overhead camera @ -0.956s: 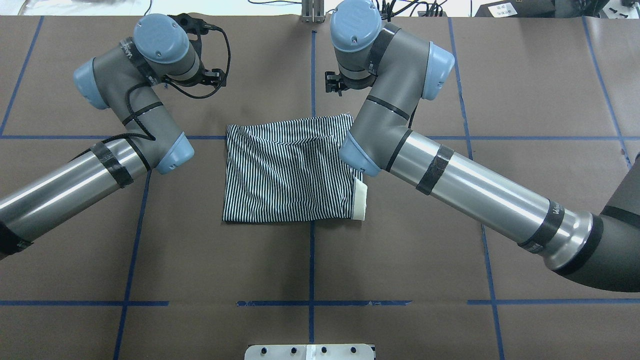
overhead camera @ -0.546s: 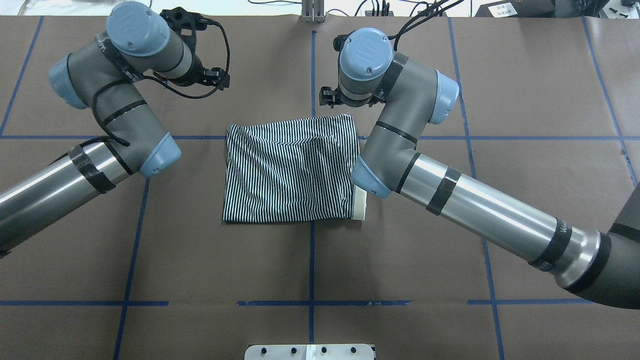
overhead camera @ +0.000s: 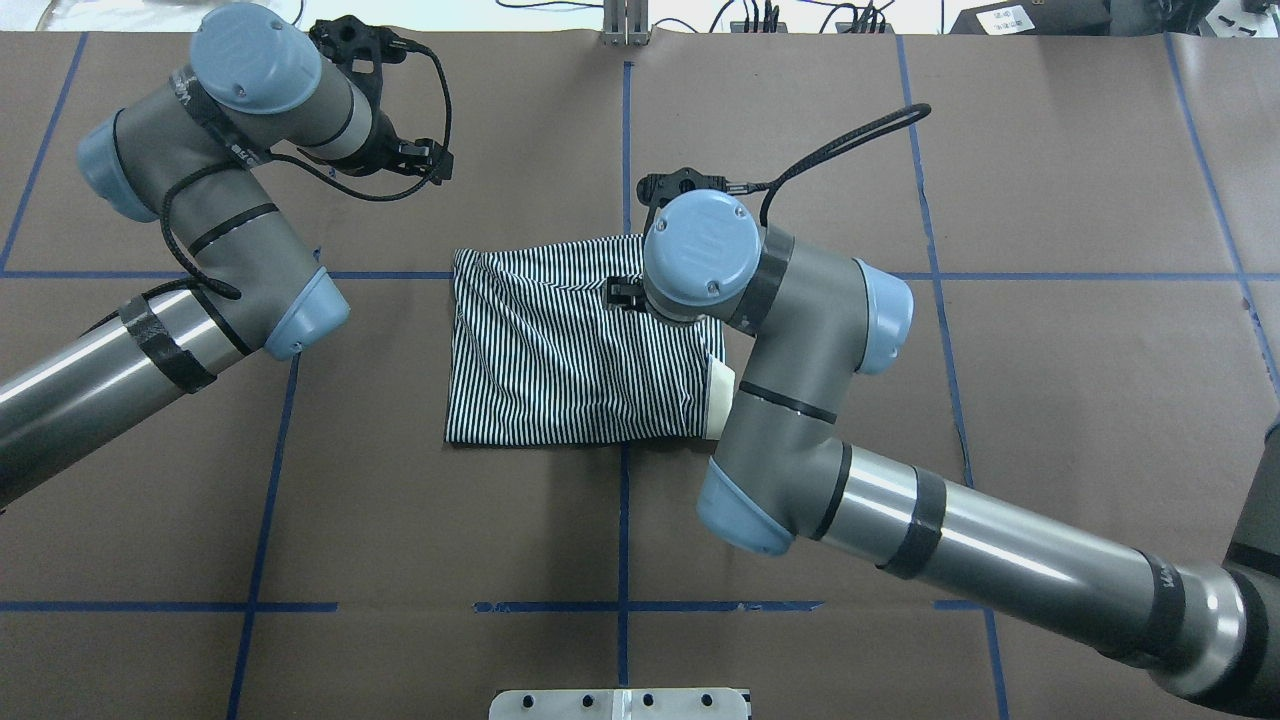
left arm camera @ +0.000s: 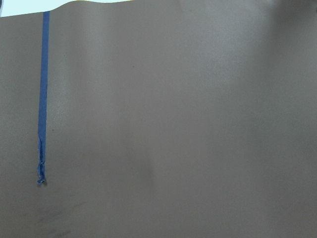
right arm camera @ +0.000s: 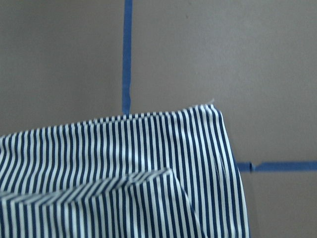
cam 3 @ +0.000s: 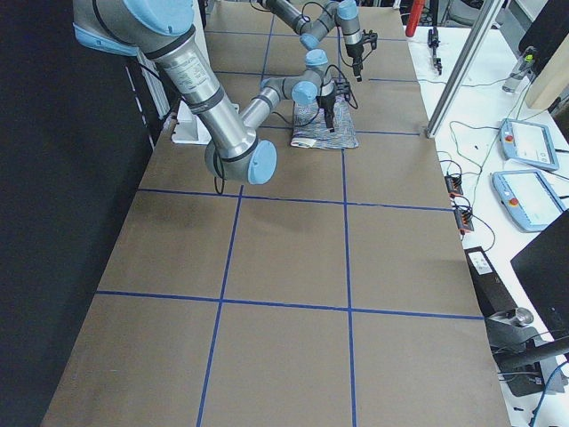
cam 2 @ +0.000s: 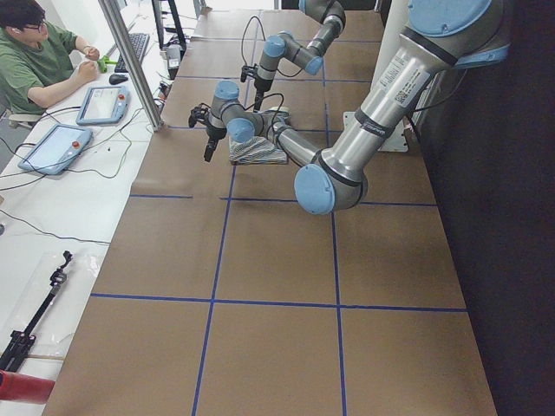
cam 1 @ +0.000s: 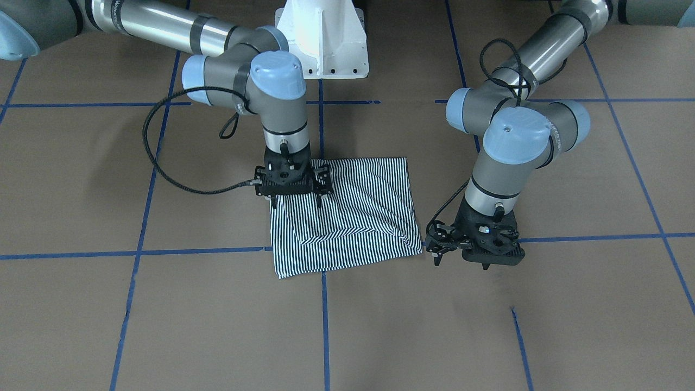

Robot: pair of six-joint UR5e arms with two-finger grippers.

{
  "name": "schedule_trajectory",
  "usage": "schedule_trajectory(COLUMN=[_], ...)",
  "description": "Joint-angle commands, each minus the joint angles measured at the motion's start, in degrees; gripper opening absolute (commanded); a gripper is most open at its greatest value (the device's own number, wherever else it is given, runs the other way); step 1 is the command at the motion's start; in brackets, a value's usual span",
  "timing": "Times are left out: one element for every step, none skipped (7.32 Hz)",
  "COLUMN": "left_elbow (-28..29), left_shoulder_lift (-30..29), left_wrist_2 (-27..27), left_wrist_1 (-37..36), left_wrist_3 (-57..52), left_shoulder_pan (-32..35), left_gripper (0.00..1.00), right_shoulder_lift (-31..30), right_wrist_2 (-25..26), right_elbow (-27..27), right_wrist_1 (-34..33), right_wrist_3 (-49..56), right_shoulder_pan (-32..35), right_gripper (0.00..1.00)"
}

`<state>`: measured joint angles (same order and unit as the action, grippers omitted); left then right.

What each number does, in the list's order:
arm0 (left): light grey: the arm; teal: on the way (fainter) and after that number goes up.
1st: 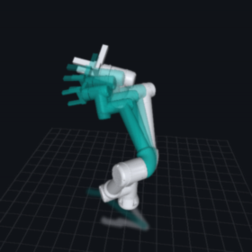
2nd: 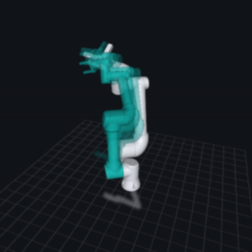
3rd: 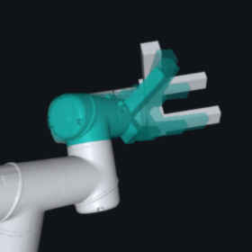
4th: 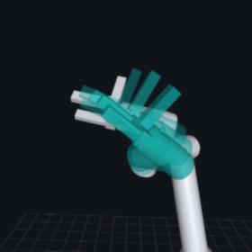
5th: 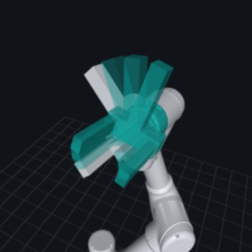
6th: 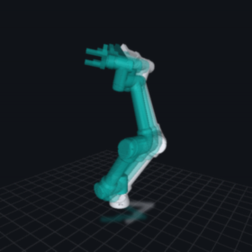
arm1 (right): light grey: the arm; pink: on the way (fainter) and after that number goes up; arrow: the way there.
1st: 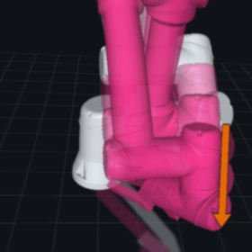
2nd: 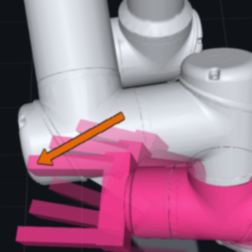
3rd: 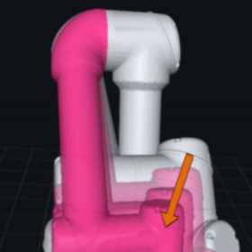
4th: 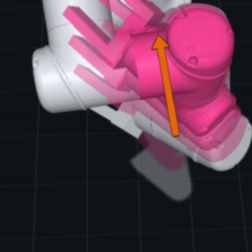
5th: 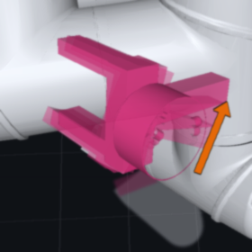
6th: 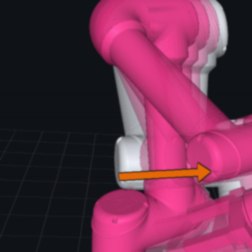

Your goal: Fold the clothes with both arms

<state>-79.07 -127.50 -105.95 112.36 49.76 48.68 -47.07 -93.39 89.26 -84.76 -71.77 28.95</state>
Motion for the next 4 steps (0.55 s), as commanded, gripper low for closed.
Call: schedule_trajectory(left_elbow=[-0.12, -0.12, -0.12, -0.21], left_shoulder_lift=[0.23, 0.23, 0.23, 0.23], left_wrist_2=[-0.05, -0.05, 0.04, -0.05], left_wrist_1=[0.14, 0.14, 0.14, 0.14], left_wrist_3=[-0.02, 0.07, -0.02, -0.02], left_shoulder_pan=[-0.08, -0.08, -0.08, -0.08], left_gripper=[1.0, 1.0, 1.0, 1.0], right_shoulder_lift=[-2.58, -3.11, -3.46, -4.08], right_wrist_2=[2.51, 2.78, 2.87, 3.48], right_elbow=[3.9, 3.9, 3.9, 3.64], right_wrist_1=[-3.31, -3.22, -3.22, -3.14], right_wrist_3=[-2.49, -2.5, -2.5, -2.93], right_shoulder_pan=[-3.8, -4.42, -5.21, -6.69], right_gripper=[1.0, 1.0, 1.0, 1.0])
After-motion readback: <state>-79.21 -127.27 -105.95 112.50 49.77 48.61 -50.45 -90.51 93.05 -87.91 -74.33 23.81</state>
